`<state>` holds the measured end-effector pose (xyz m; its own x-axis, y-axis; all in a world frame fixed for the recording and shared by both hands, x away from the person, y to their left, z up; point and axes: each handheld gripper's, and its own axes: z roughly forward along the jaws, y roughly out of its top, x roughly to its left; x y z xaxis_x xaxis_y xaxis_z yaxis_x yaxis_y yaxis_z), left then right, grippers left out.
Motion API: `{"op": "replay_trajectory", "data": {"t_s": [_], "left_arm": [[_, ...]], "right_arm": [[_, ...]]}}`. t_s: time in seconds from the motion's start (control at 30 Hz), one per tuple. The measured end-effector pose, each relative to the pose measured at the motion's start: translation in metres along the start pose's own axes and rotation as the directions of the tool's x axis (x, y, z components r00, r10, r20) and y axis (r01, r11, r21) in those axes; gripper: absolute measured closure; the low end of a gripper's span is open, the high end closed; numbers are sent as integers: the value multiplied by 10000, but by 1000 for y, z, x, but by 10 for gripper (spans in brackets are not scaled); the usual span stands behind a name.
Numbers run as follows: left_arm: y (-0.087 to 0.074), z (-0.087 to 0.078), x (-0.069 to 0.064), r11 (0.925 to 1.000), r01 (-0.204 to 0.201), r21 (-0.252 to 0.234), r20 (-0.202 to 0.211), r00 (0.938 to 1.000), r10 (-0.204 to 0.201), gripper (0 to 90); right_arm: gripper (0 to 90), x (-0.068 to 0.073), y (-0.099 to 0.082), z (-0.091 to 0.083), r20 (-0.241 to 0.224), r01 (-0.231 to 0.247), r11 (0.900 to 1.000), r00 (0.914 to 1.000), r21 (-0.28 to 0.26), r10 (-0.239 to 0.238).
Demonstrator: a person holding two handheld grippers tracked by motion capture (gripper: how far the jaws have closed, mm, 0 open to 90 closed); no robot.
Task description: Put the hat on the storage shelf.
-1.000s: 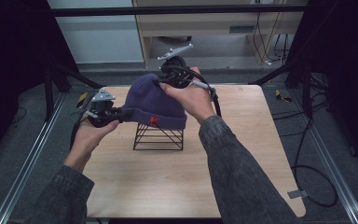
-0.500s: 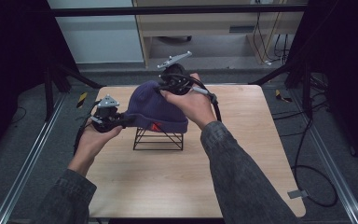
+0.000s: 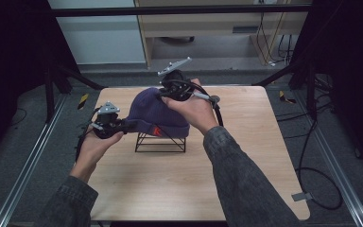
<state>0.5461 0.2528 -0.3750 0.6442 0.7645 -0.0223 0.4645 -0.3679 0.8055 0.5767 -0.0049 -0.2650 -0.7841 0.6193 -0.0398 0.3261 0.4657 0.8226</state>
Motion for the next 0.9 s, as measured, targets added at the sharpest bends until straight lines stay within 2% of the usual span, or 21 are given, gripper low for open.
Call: {"op": "replay_trajectory", "data": {"t_s": [0.4,0.7,0.87,0.9], "left_arm": [[-15,6,5,9993,367,-50,36,9993,-367,661],[-22,7,7,9986,528,-76,-23,9986,-529,580],[-27,9,8,9979,634,-131,12,9980,-633,594],[-27,11,8,9981,616,2,25,9981,-616,596]], "right_arm": [[757,11,0,9,-228,234,9991,9995,357,-226],[764,15,-2,13,-374,291,9987,9989,427,-275],[764,16,-2,16,-395,280,9985,9989,474,-262],[764,17,-3,17,-410,264,9984,9989,501,-243]]}}
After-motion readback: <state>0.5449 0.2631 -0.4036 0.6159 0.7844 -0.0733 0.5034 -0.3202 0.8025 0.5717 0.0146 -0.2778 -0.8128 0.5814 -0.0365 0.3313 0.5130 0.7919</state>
